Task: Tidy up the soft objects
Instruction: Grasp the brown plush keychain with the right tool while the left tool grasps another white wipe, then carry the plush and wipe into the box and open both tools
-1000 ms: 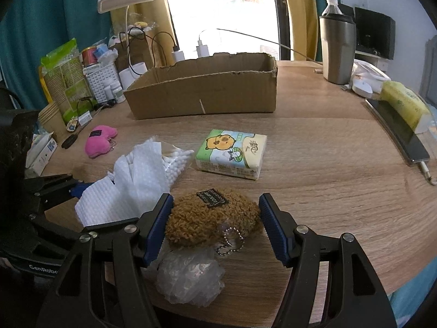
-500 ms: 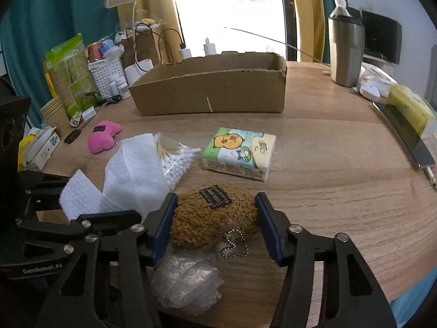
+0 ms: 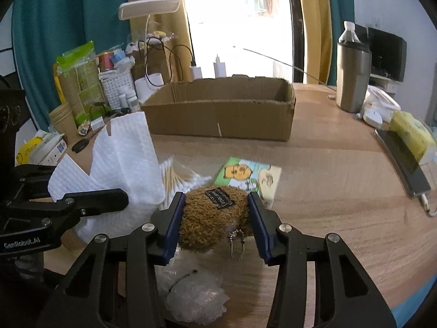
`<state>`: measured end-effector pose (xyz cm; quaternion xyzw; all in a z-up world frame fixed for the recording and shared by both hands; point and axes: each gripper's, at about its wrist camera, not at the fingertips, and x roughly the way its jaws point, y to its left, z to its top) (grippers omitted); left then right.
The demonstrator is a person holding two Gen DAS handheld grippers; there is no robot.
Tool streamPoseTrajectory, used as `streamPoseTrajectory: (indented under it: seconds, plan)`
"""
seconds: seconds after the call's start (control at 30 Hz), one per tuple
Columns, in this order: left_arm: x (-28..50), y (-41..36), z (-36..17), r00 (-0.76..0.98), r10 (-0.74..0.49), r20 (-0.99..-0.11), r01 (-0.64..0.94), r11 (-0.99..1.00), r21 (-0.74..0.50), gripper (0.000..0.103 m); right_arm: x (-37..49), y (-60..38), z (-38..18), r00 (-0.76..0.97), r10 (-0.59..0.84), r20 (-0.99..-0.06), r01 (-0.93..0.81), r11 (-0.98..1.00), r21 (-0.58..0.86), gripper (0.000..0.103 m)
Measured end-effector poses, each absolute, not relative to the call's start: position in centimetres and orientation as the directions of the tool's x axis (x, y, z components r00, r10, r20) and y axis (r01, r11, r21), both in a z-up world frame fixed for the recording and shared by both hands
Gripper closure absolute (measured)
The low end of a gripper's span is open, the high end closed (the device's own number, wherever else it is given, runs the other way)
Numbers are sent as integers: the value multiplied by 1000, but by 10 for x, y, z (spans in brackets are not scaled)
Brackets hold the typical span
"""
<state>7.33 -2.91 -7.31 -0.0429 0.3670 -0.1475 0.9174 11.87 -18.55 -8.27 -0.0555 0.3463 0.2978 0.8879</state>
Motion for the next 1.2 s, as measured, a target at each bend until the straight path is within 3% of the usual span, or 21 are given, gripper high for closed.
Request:
streamPoseTrajectory:
  seconds: [1.2]
  plan:
    - [138,46,-32,783,-202,-588,93,973,-209,90,198,-163,-30,633,530,-564,-597,798,80,54]
